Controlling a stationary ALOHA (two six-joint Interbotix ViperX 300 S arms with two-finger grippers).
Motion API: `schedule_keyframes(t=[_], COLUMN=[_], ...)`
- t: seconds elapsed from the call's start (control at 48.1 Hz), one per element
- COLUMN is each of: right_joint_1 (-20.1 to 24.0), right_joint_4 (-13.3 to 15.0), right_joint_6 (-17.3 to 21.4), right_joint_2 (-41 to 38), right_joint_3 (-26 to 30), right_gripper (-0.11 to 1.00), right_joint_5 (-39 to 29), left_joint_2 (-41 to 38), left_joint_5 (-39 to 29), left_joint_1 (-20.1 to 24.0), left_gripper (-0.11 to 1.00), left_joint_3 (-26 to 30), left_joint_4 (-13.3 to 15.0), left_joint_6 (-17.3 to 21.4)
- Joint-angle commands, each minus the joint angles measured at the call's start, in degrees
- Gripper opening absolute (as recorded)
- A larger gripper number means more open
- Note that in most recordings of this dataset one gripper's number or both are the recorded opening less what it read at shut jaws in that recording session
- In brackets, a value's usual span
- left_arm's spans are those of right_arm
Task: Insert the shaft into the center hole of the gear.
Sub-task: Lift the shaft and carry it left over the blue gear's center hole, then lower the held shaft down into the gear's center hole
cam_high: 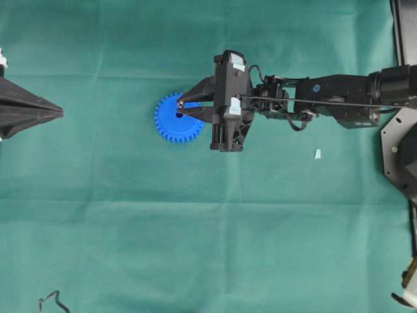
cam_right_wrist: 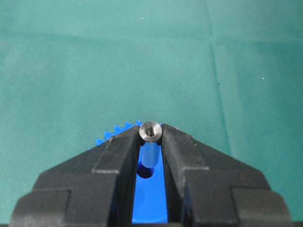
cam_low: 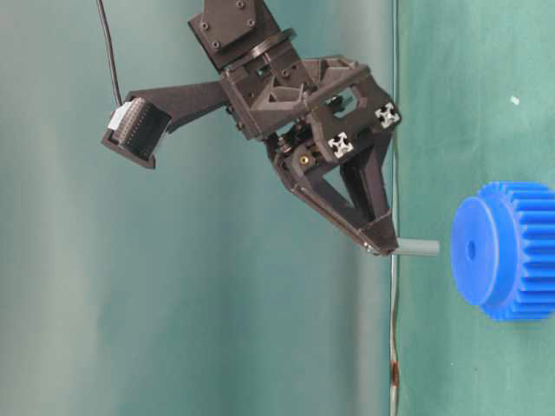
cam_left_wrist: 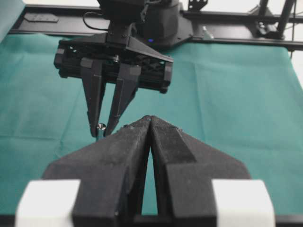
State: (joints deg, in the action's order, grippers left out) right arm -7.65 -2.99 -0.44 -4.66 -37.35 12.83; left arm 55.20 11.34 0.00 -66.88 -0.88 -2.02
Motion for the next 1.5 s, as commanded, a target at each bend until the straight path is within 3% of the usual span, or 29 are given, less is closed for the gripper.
schedule_keyframes(t=[0.0, 0.415, 0.852, 1.475], right_joint_1=[0.0, 0.0, 0.0, 0.0], right_joint_4=[0.0, -1.0, -0.5, -1.0], right_joint_6=[0.2, 0.8, 0.4, 0.7], right_joint_2=[0.4, -3.9, -1.5, -5.5], right_joint_3=[0.7, 0.1, 0.4, 0.1], right_gripper=[0.16, 0.16, 0.16, 0.16], right_joint_5=[0.3, 3.3, 4.1, 8.2], left_joint_2=[-0.3, -0.3, -0.3, -0.2], left_joint_5=[0.5, 0.6, 0.7, 0.8], left_joint_1=[0.1, 0.0, 0.1, 0.1], left_gripper=[0.0, 0.0, 0.0, 0.0], left_joint_3=[1.4, 1.4, 1.4, 1.4], left_joint_4=[-0.1, -0.1, -0.1, -0.1], left_joint_6=[0.0, -0.1, 0.0, 0.0])
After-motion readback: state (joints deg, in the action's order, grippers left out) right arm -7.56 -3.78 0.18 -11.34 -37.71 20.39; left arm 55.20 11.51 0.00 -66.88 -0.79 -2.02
